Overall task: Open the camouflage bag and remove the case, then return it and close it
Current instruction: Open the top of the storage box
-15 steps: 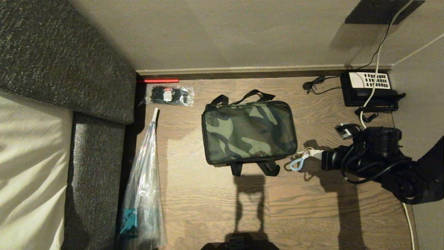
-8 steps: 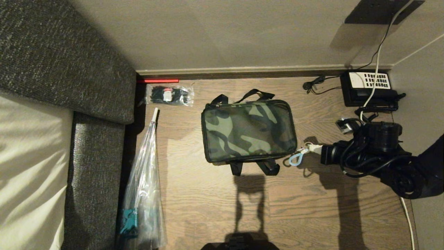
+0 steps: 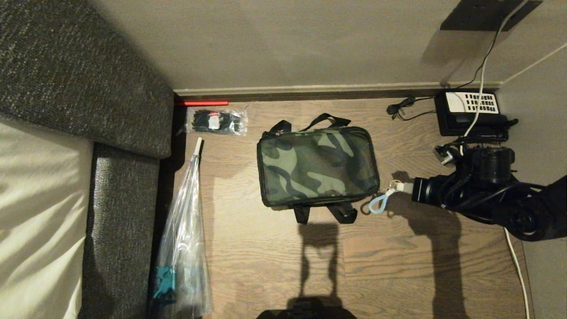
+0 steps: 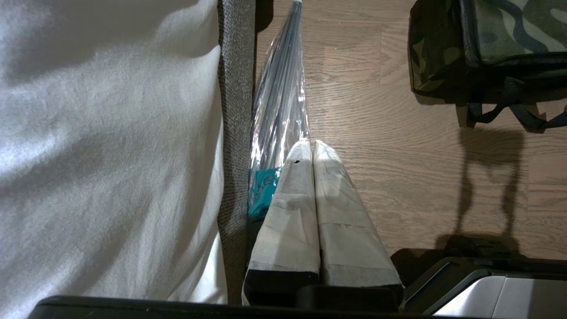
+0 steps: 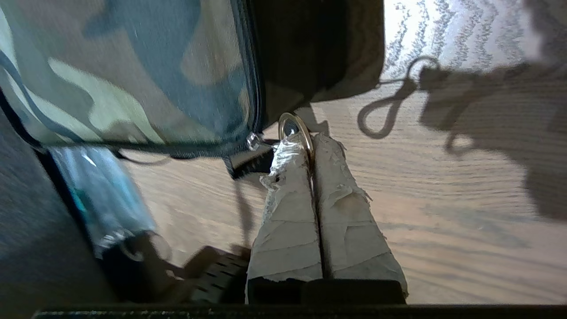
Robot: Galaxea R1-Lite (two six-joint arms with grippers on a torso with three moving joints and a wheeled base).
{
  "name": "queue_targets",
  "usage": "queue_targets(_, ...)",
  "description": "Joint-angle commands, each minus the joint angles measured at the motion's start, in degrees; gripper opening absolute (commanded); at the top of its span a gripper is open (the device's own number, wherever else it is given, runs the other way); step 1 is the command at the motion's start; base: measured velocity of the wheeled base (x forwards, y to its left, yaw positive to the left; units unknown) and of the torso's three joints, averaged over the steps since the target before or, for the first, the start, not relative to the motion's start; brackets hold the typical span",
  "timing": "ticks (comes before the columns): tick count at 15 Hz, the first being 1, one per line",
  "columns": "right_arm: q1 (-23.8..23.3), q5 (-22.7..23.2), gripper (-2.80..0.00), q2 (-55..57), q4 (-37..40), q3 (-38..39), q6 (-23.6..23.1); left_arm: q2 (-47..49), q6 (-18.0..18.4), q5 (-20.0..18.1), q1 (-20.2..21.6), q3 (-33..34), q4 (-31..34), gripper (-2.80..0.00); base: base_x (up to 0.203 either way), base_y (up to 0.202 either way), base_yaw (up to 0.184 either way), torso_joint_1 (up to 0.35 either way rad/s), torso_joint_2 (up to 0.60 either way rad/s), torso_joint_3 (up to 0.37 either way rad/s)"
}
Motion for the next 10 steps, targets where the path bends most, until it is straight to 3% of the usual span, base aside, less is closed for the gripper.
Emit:
queue_targets(1, 0.1, 0.1, -2.80, -1.1, 1.9, -2.6, 1.4, -0.1, 0.0, 0.0, 0.0, 0.0, 0.0, -2.80, 0.000, 0.000, 0.000, 0.000, 0.00, 0.000)
queue_targets(7, 0.0, -0.7, -2.80, -0.4, 7.8, -4.3, -0.3, -0.1, 0.0, 0.0, 0.0, 0.0, 0.0, -2.80, 0.000, 0.000, 0.000, 0.000, 0.00, 0.000)
queue_targets(10, 0.0, -3.1, -2.80, -0.4, 9.8, -6.1, -0.5, -0.1, 0.0, 0.0, 0.0, 0.0, 0.0, -2.80, 0.000, 0.000, 0.000, 0.000, 0.00, 0.000)
